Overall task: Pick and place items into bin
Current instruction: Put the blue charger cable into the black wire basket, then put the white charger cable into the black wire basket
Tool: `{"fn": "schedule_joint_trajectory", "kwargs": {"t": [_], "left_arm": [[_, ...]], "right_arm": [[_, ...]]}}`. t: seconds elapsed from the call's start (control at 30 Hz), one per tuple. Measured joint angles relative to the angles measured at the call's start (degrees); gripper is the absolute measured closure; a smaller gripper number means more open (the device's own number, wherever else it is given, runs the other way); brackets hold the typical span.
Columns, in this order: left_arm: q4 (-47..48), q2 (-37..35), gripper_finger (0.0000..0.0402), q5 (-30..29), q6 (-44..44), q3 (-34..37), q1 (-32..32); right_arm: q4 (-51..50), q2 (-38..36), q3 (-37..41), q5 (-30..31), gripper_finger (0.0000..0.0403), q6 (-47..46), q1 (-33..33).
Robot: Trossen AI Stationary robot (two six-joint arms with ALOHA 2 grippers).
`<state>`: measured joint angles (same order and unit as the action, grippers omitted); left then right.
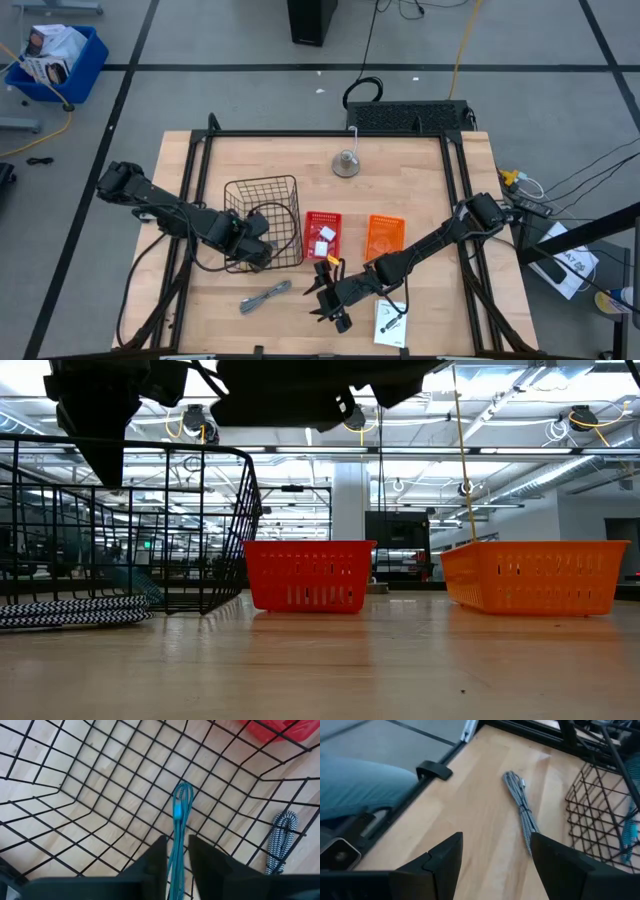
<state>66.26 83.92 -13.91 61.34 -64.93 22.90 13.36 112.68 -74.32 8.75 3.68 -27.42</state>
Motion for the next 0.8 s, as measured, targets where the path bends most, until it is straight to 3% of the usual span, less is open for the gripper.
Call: {"fn": "schedule_joint_trajectory", "kwargs": {"t": [0.2, 0.37, 0.53, 0.63, 0.8], "left_arm": [[-0.11, 0.00, 0.0217, 3.22, -1.34, 0.00, 0.10], [-0.37, -0.60, 0.0174, 2.48, -1.53, -0.02, 1.00], [-6.21, -4.29, 0.0163, -2.29, -3.38, -0.02, 3.63], [-10.96, -7.65, 0.0162, -6.31, -4.25, -0.08, 6.79], [-17.08, -10.47, 0.0162, -19.13, -3.74, -0.09, 15.56]], "right_arm": [[0.06, 0.00, 0.01, -0.86, 0.0179, 0.61, -0.22], [4.69, 0.00, 1.74, -4.53, 0.0179, 5.69, -0.98], [14.18, 0.68, 4.39, -4.57, 0.0179, 7.85, -1.62], [14.10, 1.60, 4.55, -4.51, 0.0179, 8.14, -1.58], [14.36, 2.67, 4.55, -4.37, 0.0179, 8.28, -0.95]]}}
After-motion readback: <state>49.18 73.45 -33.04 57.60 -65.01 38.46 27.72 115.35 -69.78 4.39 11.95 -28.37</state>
